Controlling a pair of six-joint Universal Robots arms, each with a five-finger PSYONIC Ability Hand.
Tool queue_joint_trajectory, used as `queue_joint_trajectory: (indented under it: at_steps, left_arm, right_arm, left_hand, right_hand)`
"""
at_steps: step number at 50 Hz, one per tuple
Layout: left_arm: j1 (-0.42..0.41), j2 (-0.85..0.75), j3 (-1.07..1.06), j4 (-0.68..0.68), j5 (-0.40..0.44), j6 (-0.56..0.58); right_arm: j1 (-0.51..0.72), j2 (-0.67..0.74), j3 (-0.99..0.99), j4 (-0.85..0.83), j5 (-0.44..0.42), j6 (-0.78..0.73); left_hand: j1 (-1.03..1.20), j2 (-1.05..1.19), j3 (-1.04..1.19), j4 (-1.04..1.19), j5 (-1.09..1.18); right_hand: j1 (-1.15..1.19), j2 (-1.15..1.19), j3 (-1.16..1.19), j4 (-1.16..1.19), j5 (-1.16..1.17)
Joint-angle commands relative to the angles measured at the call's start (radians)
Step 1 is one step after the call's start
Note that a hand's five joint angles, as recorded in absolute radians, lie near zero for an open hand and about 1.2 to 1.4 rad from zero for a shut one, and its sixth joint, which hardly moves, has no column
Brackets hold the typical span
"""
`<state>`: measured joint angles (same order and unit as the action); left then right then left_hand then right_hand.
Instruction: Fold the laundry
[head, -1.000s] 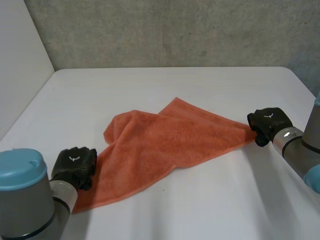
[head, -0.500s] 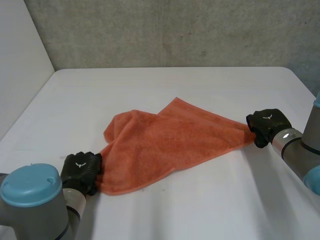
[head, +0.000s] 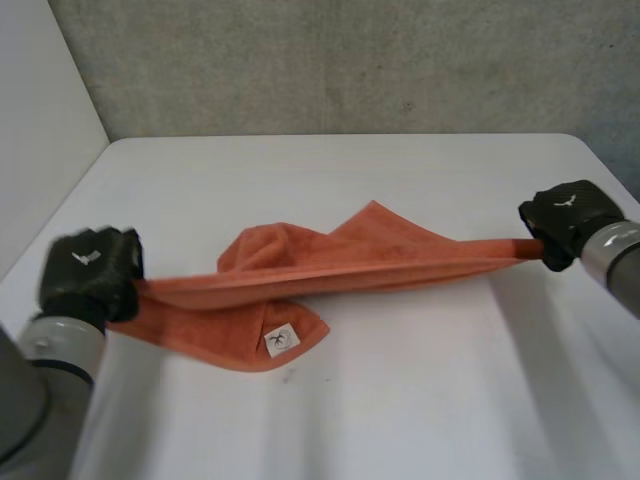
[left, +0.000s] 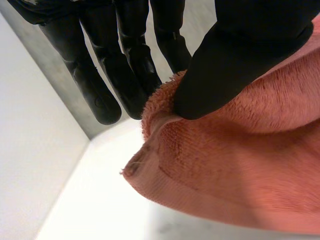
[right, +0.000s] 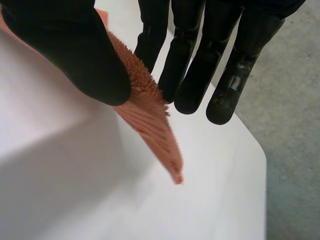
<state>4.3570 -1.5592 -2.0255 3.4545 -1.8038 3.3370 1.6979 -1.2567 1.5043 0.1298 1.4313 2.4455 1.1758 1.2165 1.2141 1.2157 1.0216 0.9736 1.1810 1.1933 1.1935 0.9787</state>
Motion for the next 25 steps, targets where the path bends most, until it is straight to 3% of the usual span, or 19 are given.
queue_joint_trajectory:
  at_steps: [1, 5, 14, 19, 21, 25]
  left_arm:
    - [0.081, 0.105, 0.039, -0.149, 0.073, 0.019]
    - [0.13, 0.094, 0.031, -0.187, 0.147, 0.021]
    - [0.133, -0.125, 0.071, -0.183, 0.192, 0.026]
    - [0.125, -0.289, 0.208, -0.153, 0.19, 0.061]
    - [0.121, -0.379, 0.354, -0.115, 0.19, 0.091]
    - [0.115, -0.421, 0.533, -0.077, 0.19, 0.11]
  right_arm:
    - [-0.049, -0.13, -0.007, 0.326, 0.005, -0.191]
    - [-0.066, -0.174, 0.025, 0.438, -0.006, -0.23]
    - [-0.053, -0.084, 0.06, 0.327, 0.003, -0.243]
    - [-0.018, 0.077, -0.099, 0.202, 0.067, -0.218]
    - [0.014, 0.103, -0.166, 0.161, 0.092, -0.206]
    - [0.072, 0.161, -0.349, 0.047, 0.141, -0.166]
  left_hand:
    - [0.22, 0.18, 0.182, 0.181, 0.2]
    - [0.22, 0.18, 0.182, 0.181, 0.2]
    - [0.22, 0.18, 0.182, 0.181, 0.2]
    - [0.22, 0.18, 0.182, 0.181, 0.2]
    - [0.22, 0.18, 0.182, 0.181, 0.2]
    - [0.22, 0.18, 0.182, 0.181, 0.2]
  right_hand:
    - [0.423, 0.215, 0.203, 0.203, 0.243]
    - [0.423, 0.215, 0.203, 0.203, 0.243]
    - [0.423, 0.215, 0.203, 0.203, 0.243]
    - [0.423, 0.215, 0.203, 0.203, 0.243]
    - [0.423, 0.215, 0.203, 0.203, 0.243]
    - [0.423, 0.215, 0.203, 0.203, 0.243]
